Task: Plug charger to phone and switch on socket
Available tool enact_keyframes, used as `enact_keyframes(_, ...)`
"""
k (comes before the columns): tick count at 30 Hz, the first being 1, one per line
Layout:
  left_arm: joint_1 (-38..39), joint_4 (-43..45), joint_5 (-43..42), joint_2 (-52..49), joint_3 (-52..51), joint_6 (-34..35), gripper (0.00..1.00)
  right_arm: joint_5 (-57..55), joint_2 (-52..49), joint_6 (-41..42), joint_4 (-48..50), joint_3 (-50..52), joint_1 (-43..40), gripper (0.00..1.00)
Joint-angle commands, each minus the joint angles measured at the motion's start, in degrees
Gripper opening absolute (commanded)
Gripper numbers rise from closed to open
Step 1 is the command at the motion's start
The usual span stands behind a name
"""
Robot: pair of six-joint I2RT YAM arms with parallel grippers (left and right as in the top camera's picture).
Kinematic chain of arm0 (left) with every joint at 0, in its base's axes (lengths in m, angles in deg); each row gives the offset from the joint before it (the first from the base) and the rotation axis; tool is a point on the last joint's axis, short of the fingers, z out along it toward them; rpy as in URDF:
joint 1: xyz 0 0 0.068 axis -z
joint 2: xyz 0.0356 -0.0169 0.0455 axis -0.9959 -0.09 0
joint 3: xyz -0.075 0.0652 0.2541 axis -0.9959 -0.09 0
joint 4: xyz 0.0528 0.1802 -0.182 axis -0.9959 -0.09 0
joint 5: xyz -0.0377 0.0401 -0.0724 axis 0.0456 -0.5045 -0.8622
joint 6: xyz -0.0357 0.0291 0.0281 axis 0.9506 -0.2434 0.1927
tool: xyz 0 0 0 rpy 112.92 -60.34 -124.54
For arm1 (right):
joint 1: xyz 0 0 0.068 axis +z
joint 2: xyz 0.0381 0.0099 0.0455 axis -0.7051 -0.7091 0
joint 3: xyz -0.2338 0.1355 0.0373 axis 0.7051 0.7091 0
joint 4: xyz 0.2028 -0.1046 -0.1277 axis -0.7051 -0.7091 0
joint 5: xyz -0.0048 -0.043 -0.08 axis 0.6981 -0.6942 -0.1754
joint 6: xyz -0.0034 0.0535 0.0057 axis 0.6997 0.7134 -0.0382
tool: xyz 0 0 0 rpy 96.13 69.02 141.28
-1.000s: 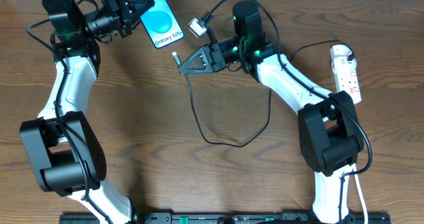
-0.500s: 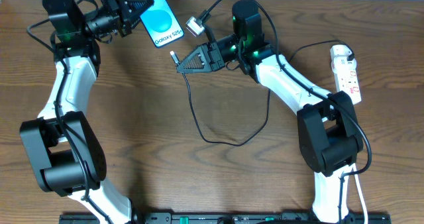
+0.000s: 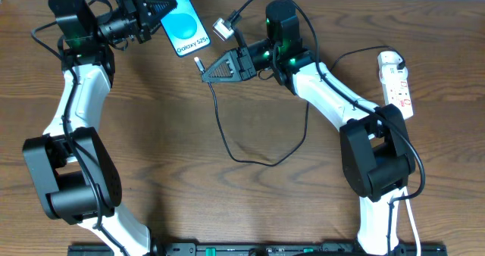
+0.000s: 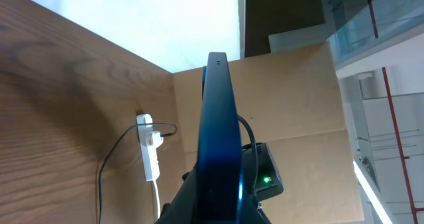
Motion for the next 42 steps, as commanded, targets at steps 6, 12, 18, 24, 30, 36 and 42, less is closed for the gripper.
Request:
enact_keyframes(6, 1.9, 0.7, -2.3, 1.1, 0.5, -2.6, 0.07, -1.0, 1.7, 5.4, 5.4, -0.9, -0.7, 0.01)
enact_keyframes(12, 1.8, 0.7, -2.2, 1.1, 0.5, -2.6, 0.07, -1.2, 1.7, 5.6, 5.4, -0.8, -1.1, 0.01)
enact_keyframes(18, 1.3, 0.7, -2.1, 1.1, 0.5, -2.6, 0.07, -0.1, 1.7, 5.6, 5.0, -0.8, -1.7, 0.01)
enact_keyframes(24, 0.7, 0.7, -0.6, 1.1, 0.5, -2.1, 0.07, 1.2, 1.7, 5.5, 5.0, -0.8, -1.6, 0.01)
enact_keyframes(30, 0.7, 0.7, -0.5, 1.1, 0.5, -1.5, 0.07, 1.3, 1.7, 5.3, 5.0, -0.8, -1.5, 0.01)
enact_keyframes(36, 0.8, 0.7, -0.5, 1.1, 0.5, -0.8, 0.07, 1.4, 1.7, 5.1, 5.0, -0.7, -0.8, 0.01)
enact_keyframes(42, 0.8, 0.7, -0.5, 1.1, 0.5, 0.2, 0.07, 1.4, 1.6, 5.1, 5.0, -0.6, -0.6, 0.01)
